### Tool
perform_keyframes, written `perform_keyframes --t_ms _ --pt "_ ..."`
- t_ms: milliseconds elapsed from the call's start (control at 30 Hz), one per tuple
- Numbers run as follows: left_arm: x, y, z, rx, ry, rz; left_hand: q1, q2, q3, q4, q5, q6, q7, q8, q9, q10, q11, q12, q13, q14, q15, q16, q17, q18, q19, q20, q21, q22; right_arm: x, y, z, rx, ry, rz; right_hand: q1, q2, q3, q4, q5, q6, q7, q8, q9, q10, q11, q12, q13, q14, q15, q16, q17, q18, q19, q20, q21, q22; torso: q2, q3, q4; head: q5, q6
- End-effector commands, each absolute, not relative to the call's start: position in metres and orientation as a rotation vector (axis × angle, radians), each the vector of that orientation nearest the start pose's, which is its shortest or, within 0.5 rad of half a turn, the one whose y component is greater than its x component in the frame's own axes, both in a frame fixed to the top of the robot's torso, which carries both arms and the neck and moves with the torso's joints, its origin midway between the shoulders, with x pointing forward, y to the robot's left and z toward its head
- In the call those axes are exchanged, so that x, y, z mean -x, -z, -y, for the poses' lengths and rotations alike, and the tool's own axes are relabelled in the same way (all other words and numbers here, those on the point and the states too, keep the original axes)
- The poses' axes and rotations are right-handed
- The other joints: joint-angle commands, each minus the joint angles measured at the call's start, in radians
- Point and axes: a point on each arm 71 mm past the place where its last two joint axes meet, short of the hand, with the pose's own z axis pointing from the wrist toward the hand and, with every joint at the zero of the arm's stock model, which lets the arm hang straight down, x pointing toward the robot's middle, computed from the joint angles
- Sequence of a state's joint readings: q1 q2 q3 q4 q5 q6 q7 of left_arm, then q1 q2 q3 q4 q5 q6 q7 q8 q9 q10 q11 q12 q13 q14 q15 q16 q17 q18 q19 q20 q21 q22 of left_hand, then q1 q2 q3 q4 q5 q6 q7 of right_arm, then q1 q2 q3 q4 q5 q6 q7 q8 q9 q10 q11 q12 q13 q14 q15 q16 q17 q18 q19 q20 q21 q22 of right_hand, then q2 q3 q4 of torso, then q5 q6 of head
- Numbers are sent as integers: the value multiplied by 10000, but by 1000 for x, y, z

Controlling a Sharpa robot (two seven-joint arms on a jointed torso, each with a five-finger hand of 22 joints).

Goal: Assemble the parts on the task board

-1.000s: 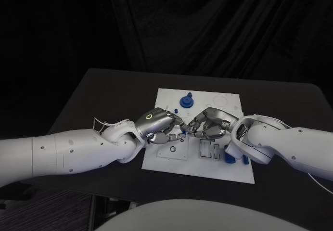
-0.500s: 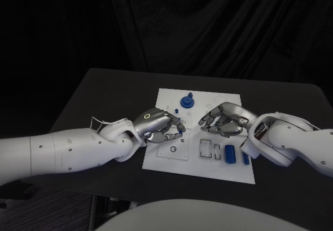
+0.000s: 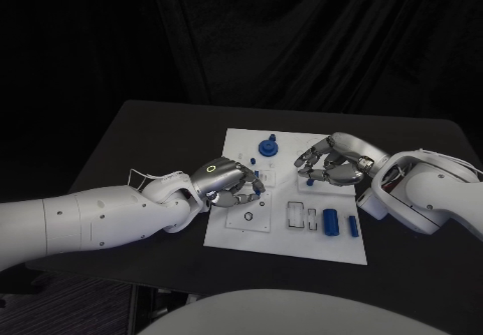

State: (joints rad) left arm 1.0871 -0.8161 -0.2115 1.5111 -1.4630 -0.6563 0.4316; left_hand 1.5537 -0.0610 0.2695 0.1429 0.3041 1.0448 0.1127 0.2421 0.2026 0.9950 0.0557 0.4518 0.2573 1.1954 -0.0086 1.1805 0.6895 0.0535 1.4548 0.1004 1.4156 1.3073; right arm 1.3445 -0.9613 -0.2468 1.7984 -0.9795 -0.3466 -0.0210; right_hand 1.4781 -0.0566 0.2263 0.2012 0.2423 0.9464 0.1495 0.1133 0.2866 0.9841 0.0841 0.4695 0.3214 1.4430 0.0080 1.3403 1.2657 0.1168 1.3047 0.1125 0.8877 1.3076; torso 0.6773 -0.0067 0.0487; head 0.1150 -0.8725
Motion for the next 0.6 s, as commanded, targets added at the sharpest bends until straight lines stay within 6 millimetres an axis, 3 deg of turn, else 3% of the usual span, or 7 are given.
perform_keyframes --t_ms 33,600 --pt "-409 262 -168 -5030 11272 -13963 15 -51 6 -22 -84 -8 -6 7 351 -6 41 -47 -6 -38 33 -65 -6 -102 -10 48 -61 2003 -424 176 185 -1242 -9724 -18246 14 -88 -9 18 -56 49 6 41 -15 8 -21 -21 -13 43 4 46 25 39 63 12 77 1041 -1 1 13 -48 -1" --pt "-415 269 -155 -5296 11478 -14229 38 -22 36 -38 -128 -59 -16 -22 355 -43 30 -77 -11 -81 8 -79 -46 -92 -34 35 -93 1998 -425 177 189 -1260 -9613 -18318 3 -118 -23 43 -76 61 0 49 -27 24 -27 -17 -20 60 -2 57 31 35 89 9 115 1048 8 1 3 -153 -1"
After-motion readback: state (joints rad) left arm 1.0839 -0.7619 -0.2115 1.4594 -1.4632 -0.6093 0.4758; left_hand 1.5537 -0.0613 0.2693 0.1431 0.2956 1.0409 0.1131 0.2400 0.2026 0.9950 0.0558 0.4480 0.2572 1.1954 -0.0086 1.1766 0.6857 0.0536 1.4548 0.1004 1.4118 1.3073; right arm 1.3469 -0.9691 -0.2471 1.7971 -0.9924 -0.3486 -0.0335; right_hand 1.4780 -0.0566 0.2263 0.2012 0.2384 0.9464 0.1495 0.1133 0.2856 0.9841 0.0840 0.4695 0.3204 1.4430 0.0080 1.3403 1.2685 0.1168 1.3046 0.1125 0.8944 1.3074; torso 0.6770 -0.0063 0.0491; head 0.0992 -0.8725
